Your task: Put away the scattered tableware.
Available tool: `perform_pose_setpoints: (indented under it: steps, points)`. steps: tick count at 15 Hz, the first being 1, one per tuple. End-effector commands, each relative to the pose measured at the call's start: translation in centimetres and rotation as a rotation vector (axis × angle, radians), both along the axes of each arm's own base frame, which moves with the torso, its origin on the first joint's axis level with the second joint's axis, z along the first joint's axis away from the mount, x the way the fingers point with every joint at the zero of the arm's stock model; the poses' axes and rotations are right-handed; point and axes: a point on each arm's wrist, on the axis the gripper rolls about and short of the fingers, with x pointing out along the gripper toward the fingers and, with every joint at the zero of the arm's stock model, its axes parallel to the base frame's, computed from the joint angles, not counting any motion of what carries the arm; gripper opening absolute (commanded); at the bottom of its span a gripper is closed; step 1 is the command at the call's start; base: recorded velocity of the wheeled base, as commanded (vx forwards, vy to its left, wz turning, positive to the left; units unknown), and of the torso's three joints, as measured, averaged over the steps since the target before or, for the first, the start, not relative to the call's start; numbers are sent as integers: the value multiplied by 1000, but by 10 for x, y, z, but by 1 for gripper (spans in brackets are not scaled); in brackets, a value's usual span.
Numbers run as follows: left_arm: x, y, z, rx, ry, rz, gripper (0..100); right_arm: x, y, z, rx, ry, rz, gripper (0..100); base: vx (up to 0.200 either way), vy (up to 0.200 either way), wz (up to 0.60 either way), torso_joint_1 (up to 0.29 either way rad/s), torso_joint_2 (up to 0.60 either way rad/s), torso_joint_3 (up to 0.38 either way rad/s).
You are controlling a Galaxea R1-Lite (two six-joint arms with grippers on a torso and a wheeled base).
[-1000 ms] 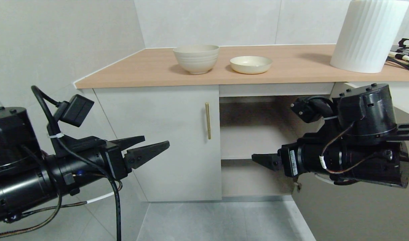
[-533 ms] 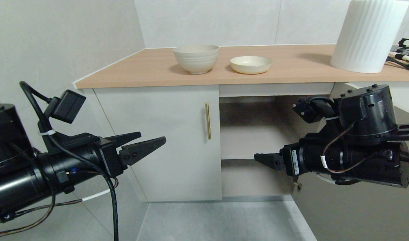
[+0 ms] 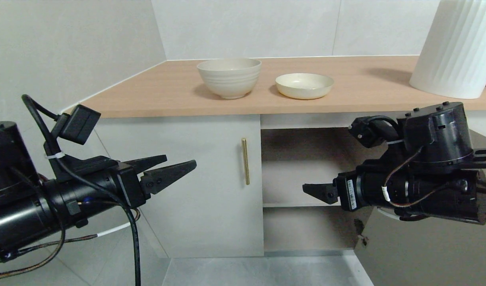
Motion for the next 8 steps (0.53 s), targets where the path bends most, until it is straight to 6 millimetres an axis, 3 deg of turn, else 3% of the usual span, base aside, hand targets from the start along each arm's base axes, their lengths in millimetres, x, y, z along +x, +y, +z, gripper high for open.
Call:
perform_pose_setpoints:
  steps: [1,2,8]
  points:
    - [1,0,-1,1,5,0,100,-2,-1,2,5,-7,2,100,200,0,0,7,2,7]
    - [1,0,-1,1,5,0,100,-3,-2,3,7,-8,3,100,200,0,0,2,-2,2]
    - [0,0,0,0,1,0,100,-6,-4,5,13,-12,8,100,0,0,0,0,0,0]
